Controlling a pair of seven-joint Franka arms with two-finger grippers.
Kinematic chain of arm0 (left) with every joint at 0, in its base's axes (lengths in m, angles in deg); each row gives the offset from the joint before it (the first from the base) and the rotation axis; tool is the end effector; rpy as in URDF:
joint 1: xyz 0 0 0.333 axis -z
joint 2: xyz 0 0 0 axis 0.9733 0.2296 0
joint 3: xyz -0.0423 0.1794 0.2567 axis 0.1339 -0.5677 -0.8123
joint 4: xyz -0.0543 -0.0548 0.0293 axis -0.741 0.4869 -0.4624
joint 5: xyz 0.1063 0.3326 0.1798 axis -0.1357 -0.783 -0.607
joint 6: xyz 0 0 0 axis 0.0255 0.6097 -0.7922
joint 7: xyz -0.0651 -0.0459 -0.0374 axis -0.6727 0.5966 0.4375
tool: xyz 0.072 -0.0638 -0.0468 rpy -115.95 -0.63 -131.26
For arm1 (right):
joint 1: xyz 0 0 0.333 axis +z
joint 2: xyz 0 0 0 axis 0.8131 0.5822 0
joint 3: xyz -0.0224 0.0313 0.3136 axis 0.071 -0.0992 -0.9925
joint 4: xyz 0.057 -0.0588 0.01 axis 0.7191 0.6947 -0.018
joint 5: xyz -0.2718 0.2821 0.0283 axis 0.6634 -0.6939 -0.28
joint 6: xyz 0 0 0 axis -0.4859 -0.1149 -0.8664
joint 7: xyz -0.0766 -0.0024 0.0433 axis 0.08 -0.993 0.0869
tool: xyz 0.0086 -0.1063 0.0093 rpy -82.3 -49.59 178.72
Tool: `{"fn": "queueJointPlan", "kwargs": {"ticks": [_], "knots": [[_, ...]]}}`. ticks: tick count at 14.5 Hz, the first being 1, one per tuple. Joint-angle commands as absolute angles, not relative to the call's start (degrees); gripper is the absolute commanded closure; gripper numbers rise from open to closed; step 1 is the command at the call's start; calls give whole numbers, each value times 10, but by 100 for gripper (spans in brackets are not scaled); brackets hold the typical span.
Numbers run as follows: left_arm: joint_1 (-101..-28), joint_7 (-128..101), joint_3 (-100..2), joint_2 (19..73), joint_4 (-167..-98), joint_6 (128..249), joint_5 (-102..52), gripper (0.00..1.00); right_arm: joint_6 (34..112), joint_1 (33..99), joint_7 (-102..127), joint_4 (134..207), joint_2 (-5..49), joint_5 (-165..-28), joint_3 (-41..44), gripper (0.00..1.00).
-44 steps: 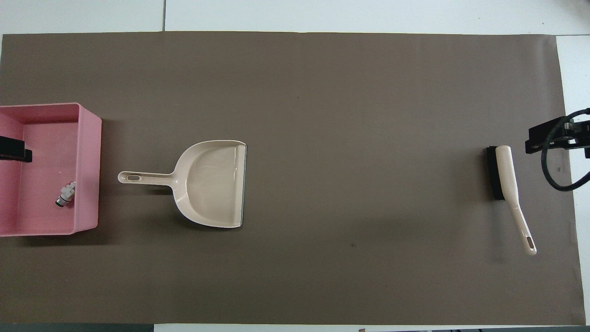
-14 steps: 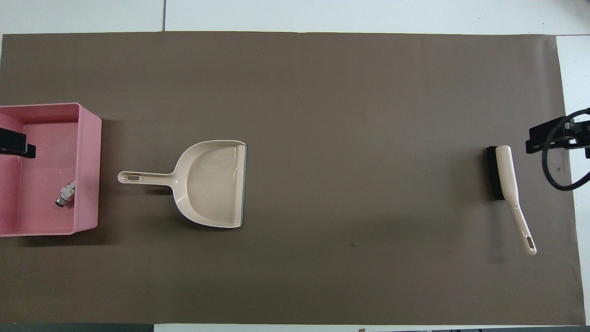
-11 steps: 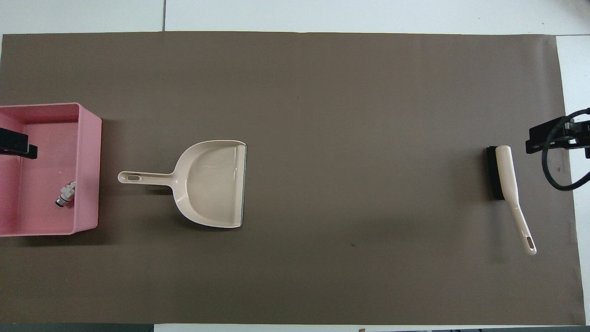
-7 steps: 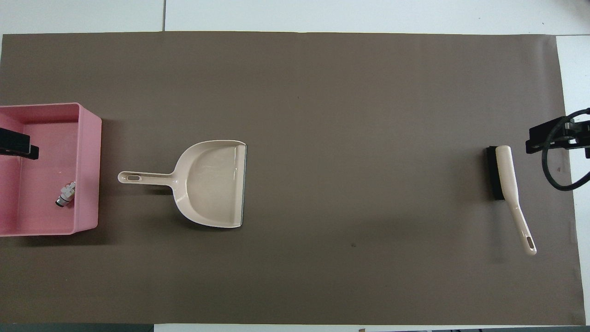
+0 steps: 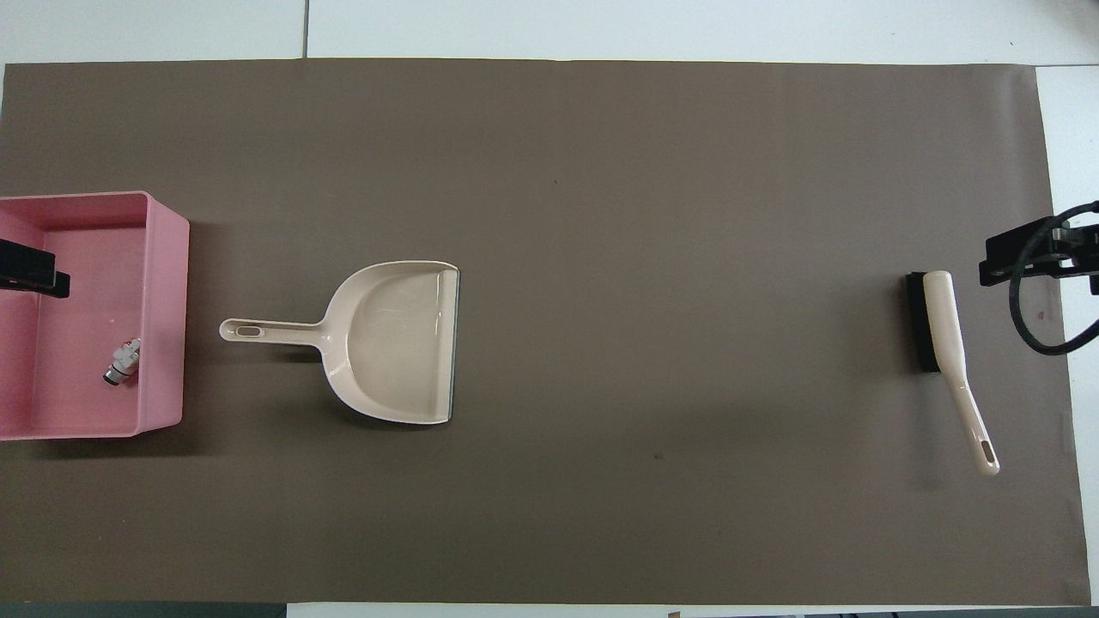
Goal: Clean e-waste and dump in bin
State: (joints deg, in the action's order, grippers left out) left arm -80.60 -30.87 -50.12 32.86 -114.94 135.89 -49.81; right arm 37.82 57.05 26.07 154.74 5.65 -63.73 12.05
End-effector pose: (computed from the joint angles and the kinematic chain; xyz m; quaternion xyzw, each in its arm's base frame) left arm 0.5311 0.0136 0.6304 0.9996 -0.0034 -0.0277 0.0005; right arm 0.5324 -0.0128 0.6424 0.9973 -0.0602 -0.0397 0.0170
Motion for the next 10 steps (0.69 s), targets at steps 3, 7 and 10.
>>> {"fn": "queueJointPlan", "kwargs": {"ticks": [3,7,10], "knots": [[-805,-308,-498,324,-1156,1363,-508,1,380,567,255,1549,57,-636,119,0],[-804,-307,-497,324,-1155,1361,-508,1,380,567,255,1548,57,-636,119,0],[-804,-307,-496,324,-1155,1363,-508,1,380,567,255,1548,57,-636,119,0]]}}
